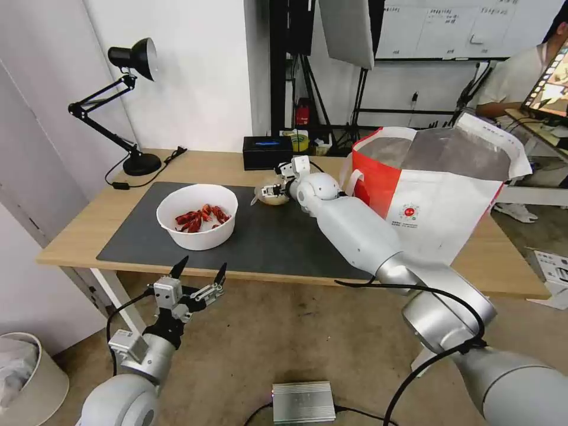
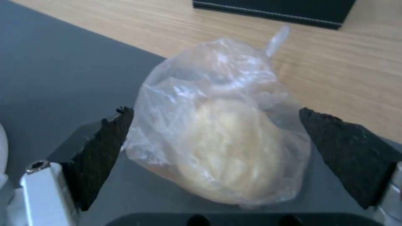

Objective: Pick up the trash from the table and place it into the takeout bag.

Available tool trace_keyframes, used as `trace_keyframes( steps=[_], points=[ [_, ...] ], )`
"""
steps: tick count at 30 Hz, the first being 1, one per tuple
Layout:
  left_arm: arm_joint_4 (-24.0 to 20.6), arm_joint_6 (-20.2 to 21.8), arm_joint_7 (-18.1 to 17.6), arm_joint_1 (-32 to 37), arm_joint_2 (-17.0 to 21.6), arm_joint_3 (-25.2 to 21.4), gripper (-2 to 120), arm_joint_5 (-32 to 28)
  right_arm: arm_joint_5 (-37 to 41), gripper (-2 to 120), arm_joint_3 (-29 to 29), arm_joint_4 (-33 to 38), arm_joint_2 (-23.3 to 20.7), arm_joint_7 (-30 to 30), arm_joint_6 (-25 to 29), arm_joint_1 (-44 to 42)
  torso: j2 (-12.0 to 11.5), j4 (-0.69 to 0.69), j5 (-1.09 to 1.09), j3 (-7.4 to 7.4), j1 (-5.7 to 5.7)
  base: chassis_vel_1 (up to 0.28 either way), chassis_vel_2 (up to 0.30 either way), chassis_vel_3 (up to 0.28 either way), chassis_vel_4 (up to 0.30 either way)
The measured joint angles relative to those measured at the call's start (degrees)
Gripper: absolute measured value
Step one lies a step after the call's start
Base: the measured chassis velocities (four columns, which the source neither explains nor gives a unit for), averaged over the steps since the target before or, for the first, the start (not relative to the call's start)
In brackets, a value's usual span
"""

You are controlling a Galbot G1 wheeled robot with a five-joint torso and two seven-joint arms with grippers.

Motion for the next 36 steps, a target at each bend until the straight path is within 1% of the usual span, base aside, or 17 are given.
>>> trace_keyframes(
  steps=[12,23,31,36],
  points=[
    [-0.9,-0.9,0.0,1.4,-0.9,0.0,100,1.2,-3.8,100,0.6,-3.9,1.2,-4.2,2.4,0.7,0.0,0.0,0.0,0.0,0.0,0.0,0.0,0.0,0.0],
    [-1.6,-0.9,0.1,2.1,-1.0,-0.4,100,1.3,-4.4,100,1.5,-6.1,1.6,-6.4,3.6,0.7,0.0,0.0,0.0,0.0,0.0,0.0,0.0,0.0,0.0],
    [-1.7,-0.9,0.2,2.3,-1.0,-0.5,100,1.3,-8.2,100,2.6,-8.9,2.6,-9.8,5.6,0.6,0.0,0.0,0.0,0.0,0.0,0.0,0.0,0.0,0.0],
    [-1.7,-0.9,0.2,2.2,-1.0,-0.5,100,1.4,-8.9,100,2.8,-9.5,2.9,-10.6,6.1,0.3,0.0,0.0,0.0,0.0,0.0,0.0,0.0,0.0,0.0]
  ],
)
